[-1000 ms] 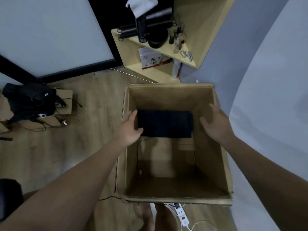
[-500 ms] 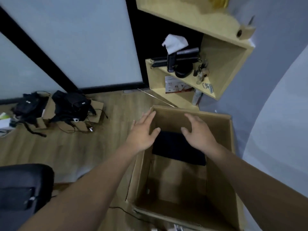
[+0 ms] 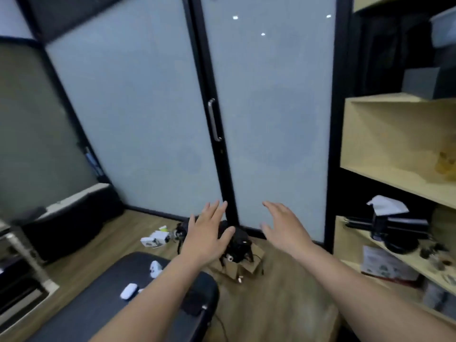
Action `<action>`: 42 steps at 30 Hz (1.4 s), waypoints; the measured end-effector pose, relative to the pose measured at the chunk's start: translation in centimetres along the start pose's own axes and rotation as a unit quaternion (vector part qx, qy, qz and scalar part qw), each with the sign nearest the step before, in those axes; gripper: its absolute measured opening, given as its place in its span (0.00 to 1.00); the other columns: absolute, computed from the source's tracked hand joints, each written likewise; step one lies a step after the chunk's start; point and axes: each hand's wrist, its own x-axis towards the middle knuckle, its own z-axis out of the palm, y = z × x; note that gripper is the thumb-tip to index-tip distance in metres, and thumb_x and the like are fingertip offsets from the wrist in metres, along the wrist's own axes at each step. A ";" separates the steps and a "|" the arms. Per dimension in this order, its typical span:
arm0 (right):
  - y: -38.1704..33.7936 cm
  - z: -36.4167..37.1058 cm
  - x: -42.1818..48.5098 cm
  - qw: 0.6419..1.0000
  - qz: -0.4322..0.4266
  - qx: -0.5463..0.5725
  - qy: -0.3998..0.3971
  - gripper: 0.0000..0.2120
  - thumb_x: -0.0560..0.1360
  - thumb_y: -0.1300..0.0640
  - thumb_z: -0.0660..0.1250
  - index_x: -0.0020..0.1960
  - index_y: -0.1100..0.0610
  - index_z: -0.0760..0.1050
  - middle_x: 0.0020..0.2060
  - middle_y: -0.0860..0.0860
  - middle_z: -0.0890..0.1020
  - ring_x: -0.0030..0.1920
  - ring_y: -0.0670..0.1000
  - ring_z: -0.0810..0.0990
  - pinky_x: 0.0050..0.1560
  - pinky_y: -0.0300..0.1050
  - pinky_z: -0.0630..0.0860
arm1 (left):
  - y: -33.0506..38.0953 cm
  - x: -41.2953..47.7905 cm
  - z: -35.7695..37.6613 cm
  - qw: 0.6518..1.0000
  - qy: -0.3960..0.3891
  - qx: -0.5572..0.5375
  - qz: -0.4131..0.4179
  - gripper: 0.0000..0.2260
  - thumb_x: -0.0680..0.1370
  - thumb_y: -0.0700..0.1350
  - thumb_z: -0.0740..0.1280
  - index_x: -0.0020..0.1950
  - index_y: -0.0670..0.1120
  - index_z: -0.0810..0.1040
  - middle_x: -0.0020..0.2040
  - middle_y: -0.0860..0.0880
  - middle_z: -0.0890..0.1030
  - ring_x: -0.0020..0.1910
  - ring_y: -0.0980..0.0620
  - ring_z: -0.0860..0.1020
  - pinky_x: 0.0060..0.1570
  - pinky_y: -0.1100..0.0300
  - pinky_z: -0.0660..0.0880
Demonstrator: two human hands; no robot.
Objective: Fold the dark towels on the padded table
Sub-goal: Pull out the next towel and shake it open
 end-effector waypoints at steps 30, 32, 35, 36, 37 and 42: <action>-84.7 32.1 -45.4 0.681 -0.651 0.126 -0.311 0.30 0.77 0.48 0.65 0.76 0.51 0.61 0.71 0.54 0.70 0.70 0.57 0.69 0.67 0.56 0.70 | -31.4 -83.3 -39.1 0.686 0.196 0.190 -0.674 0.29 0.80 0.61 0.58 0.79 0.52 0.57 0.80 0.52 0.56 0.79 0.49 0.52 0.75 0.39 0.47; -85.9 34.6 -49.2 0.644 -0.675 0.127 -0.336 0.29 0.77 0.49 0.65 0.76 0.51 0.62 0.72 0.54 0.69 0.71 0.57 0.67 0.68 0.54 0.69 | -31.3 -87.6 -37.3 0.646 0.206 0.177 -0.713 0.28 0.81 0.60 0.58 0.78 0.52 0.58 0.79 0.52 0.58 0.79 0.48 0.54 0.76 0.39 0.48; -87.0 38.0 -54.0 0.610 -0.687 0.123 -0.375 0.25 0.78 0.49 0.64 0.74 0.51 0.65 0.71 0.54 0.69 0.70 0.57 0.68 0.67 0.52 0.69 | -31.5 -92.9 -33.4 0.599 0.216 0.150 -0.756 0.27 0.81 0.58 0.59 0.77 0.51 0.61 0.78 0.52 0.63 0.77 0.48 0.58 0.75 0.40 0.52; -87.3 39.0 -55.3 0.599 -0.692 0.123 -0.383 0.24 0.78 0.49 0.64 0.73 0.51 0.66 0.70 0.54 0.70 0.69 0.57 0.69 0.67 0.52 0.70 | -31.5 -94.5 -32.2 0.585 0.219 0.144 -0.768 0.26 0.81 0.58 0.60 0.77 0.50 0.62 0.77 0.51 0.64 0.77 0.48 0.60 0.75 0.39 0.54; -87.5 39.9 -56.4 0.588 -0.697 0.125 -0.392 0.24 0.78 0.49 0.64 0.72 0.51 0.67 0.68 0.54 0.71 0.69 0.57 0.69 0.66 0.52 0.70 | -31.5 -95.7 -31.1 0.571 0.221 0.143 -0.778 0.26 0.80 0.57 0.60 0.77 0.49 0.63 0.76 0.50 0.66 0.76 0.47 0.62 0.74 0.40 0.57; -88.4 43.8 -61.6 0.542 -0.710 0.084 -0.441 0.22 0.79 0.49 0.63 0.72 0.50 0.67 0.68 0.52 0.71 0.68 0.54 0.69 0.61 0.50 0.72 | -31.5 -102.2 -26.8 0.495 0.223 0.116 -0.832 0.27 0.80 0.56 0.61 0.76 0.48 0.63 0.75 0.48 0.67 0.73 0.45 0.66 0.71 0.43 0.64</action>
